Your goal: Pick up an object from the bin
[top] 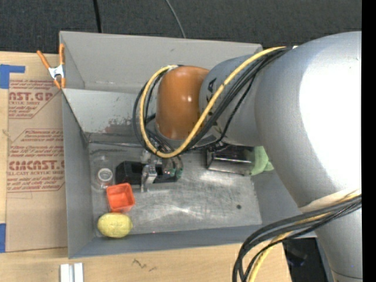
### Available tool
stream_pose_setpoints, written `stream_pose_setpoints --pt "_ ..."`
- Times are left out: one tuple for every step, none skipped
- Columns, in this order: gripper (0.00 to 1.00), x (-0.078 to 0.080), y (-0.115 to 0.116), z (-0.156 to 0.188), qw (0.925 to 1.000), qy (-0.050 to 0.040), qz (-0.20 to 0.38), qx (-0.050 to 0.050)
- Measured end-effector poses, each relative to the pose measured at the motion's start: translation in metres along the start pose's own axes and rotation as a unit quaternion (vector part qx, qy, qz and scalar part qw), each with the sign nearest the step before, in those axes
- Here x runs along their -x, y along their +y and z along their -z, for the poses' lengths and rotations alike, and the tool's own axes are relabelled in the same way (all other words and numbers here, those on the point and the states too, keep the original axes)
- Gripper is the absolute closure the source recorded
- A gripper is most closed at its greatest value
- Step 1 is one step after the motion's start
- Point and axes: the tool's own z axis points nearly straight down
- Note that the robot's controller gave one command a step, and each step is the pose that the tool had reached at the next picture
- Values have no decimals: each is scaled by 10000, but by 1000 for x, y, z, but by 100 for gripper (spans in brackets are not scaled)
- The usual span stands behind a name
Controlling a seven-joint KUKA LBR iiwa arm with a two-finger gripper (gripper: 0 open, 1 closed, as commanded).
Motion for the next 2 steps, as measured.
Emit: stream_pose_setpoints --pt "100 -2 0 8 10000 57 -1 -12" --pt "100 -3 -1 24 10000 91 -1 -18"
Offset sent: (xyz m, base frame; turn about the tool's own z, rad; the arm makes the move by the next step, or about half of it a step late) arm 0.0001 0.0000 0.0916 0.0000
